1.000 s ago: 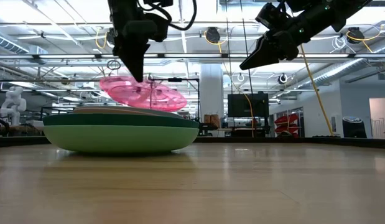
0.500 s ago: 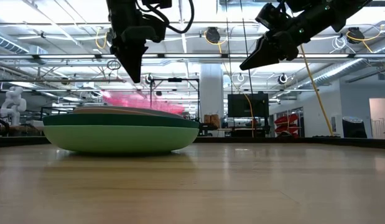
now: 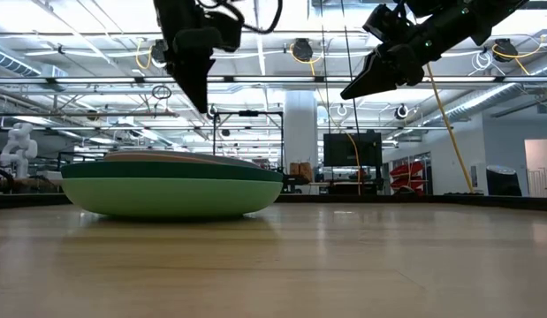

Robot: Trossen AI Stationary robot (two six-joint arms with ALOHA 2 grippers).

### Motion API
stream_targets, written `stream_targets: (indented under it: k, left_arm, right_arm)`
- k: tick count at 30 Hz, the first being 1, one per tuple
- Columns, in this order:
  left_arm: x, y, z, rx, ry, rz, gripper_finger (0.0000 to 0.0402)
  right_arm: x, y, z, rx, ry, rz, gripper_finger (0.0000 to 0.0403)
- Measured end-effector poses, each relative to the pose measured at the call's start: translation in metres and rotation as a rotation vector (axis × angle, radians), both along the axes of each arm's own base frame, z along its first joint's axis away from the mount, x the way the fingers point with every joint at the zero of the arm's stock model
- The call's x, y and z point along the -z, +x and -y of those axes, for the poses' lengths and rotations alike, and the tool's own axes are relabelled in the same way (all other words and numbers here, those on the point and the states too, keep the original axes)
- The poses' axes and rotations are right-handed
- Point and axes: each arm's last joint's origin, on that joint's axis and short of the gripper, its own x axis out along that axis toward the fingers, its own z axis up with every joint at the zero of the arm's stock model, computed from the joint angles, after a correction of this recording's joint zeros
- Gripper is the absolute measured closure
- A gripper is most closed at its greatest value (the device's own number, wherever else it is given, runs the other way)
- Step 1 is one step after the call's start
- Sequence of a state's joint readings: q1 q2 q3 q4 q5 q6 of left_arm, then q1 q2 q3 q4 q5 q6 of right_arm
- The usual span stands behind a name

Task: Stack plastic plates
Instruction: Adjust the stacked plates

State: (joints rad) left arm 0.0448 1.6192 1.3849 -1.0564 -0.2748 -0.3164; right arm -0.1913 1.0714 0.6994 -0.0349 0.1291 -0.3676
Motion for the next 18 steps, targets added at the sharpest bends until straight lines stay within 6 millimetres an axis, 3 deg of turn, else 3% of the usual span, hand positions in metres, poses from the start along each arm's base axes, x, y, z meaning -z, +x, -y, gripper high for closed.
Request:
stream_targets:
  k: [6, 9, 18]
  left_arm:
    - [-0.002, 0.009, 0.015, 0.055, 0.004, 0.084, 0.0369]
    - [0.007, 0.014, 0.02, 0.065, -0.002, 0.052, 0.0369]
    - [0.07, 0.04, 0.024, 0.12, 0.006, -0.16, 0.0369]
  right_arm:
    - [0.0, 0.0, 0.0, 0.0, 0.0, 0.0, 0.0326]
    - [0.0, 0.0, 0.0, 0.001, 0.003, 0.001, 0.0326]
    - [0.0, 0.0, 0.0, 0.003, 0.006, 0.001, 0.0326]
